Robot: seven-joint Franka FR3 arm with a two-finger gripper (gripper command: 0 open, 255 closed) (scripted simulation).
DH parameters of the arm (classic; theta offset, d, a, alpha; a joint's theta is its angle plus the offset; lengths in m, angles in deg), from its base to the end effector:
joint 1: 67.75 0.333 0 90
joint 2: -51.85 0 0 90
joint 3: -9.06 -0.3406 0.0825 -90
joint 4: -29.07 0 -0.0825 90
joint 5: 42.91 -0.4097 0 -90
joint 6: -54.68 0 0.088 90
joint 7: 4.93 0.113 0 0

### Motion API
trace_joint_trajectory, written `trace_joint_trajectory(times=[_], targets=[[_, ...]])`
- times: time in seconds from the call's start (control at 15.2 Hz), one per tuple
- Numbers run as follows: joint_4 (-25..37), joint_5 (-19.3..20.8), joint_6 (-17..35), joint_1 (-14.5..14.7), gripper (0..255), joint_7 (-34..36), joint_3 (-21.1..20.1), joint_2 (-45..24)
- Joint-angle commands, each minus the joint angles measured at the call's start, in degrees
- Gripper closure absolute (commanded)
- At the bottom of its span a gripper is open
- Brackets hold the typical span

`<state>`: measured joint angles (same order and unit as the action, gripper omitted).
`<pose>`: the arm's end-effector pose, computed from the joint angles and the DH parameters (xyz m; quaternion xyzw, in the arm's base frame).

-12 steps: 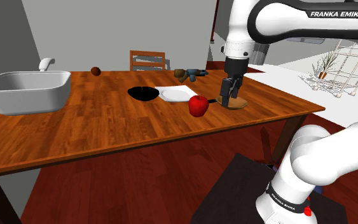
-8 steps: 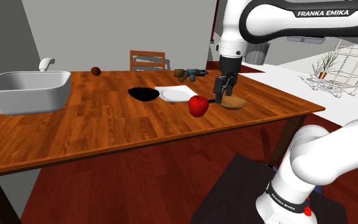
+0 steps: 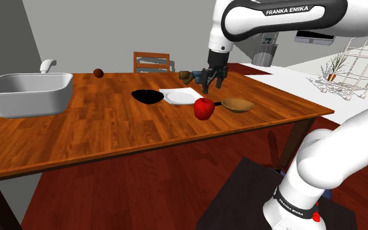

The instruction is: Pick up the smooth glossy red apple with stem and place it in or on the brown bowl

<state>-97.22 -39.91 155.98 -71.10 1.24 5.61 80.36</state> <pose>0.4220 0.0002 0.5904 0.9974 -0.0517 0.0323 0.0386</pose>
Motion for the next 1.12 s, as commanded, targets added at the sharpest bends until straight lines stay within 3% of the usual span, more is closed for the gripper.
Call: trace_joint_trajectory(times=[0.0, 0.46, 0.99, 1.06], targets=[[1.95, 0.37, 1.62, -0.45, 0, 0.92, -0.11, -2.58], [-3.46, 0.57, 7.51, -0.57, 0, 1.0, 0.11, -3.05], [-3.46, 0.57, 7.5, -0.57, 0, 1.0, 0.12, -3.05], [-3.46, 0.57, 7.5, -0.57, 255, 1.0, 0.12, -3.05]])
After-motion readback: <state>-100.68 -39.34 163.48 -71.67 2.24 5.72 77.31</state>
